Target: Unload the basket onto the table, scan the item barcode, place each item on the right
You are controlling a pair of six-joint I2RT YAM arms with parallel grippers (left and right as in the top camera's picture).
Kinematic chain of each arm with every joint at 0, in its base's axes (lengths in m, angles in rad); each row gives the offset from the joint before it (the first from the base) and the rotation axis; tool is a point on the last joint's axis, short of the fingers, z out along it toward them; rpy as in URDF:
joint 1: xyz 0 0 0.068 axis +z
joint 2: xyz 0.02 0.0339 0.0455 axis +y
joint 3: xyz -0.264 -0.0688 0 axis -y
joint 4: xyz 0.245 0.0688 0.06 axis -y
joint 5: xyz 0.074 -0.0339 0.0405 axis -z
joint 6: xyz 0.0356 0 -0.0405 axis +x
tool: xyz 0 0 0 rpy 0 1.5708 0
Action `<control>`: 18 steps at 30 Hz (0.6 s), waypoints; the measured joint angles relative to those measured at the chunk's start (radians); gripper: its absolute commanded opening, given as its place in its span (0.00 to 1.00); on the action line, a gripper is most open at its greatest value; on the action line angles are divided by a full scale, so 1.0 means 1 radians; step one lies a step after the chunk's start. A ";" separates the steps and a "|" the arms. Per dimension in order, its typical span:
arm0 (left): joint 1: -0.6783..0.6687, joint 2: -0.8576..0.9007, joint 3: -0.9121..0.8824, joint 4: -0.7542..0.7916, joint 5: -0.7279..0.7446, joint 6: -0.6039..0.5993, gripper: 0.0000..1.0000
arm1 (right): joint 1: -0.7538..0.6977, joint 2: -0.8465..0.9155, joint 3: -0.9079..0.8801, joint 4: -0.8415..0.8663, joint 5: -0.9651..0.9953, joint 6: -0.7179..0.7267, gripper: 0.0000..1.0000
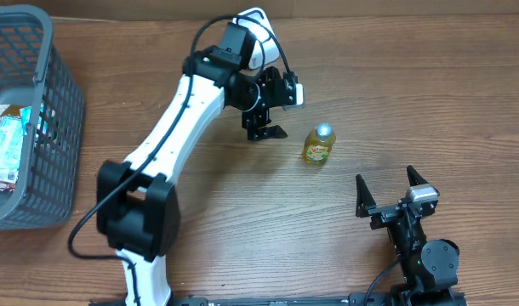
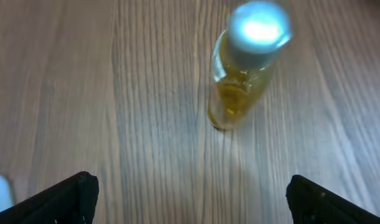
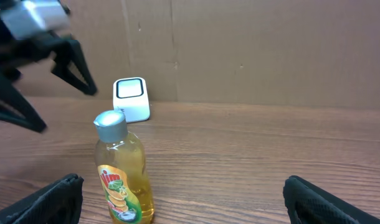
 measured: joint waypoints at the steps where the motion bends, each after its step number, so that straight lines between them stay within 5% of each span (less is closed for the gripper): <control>1: -0.003 0.017 0.000 0.023 0.006 0.000 1.00 | 0.000 0.000 0.000 0.000 0.000 0.000 1.00; 18: -0.103 0.108 -0.002 0.105 0.118 0.000 1.00 | 0.000 0.000 0.000 0.000 0.000 0.000 1.00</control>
